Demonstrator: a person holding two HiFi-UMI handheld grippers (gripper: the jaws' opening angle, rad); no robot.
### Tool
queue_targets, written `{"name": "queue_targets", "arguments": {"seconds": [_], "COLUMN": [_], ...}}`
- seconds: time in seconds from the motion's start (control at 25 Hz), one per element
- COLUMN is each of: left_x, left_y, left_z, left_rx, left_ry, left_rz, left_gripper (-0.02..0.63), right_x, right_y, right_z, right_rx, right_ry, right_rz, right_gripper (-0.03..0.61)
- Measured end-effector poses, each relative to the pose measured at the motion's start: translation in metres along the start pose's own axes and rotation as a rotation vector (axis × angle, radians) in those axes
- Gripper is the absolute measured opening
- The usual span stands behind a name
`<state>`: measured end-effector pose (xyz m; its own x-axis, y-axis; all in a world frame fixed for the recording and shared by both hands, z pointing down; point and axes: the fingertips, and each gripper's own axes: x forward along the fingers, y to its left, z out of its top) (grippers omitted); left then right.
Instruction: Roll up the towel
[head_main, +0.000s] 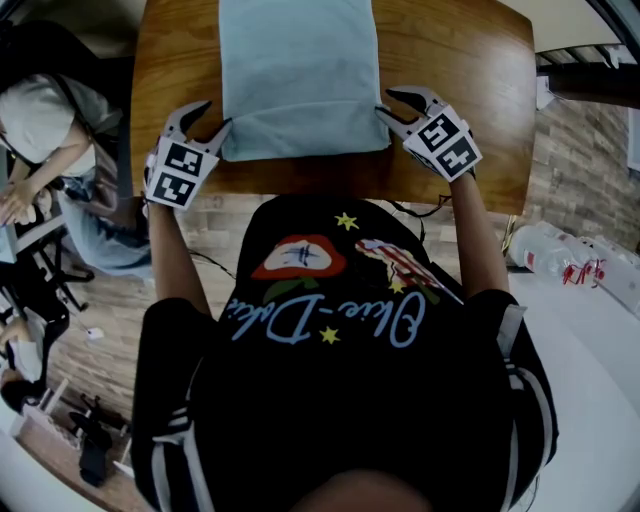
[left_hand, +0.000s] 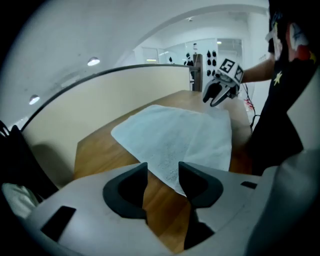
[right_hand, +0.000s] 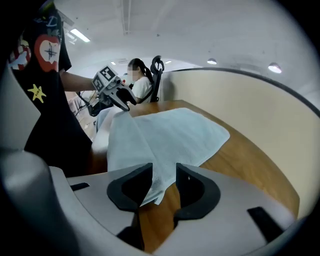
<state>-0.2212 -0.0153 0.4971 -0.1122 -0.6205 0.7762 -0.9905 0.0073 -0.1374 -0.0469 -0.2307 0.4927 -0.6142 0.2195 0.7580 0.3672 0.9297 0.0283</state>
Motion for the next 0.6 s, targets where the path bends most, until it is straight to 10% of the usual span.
{"name": "queue_targets", "arguments": {"seconds": [0.2, 0.6], "left_x": [-0.023, -0.018], "left_y": [0.005, -0.094], "left_z": [0.002, -0.044], "left_rx": [0.062, 0.289], "left_ry": [-0.018, 0.168], "left_rz": [0.092, -0.035], "left_gripper": [0.189, 0.189], "right_x": [-0.018, -0.01], "right_y": [0.03, 0.099], "right_z": [0.015, -0.023], "right_rx": [-0.104, -0.37], "right_ry": [-0.061, 0.062], "right_rz": [0.027, 0.15], "right_gripper": [0.13, 0.13]}}
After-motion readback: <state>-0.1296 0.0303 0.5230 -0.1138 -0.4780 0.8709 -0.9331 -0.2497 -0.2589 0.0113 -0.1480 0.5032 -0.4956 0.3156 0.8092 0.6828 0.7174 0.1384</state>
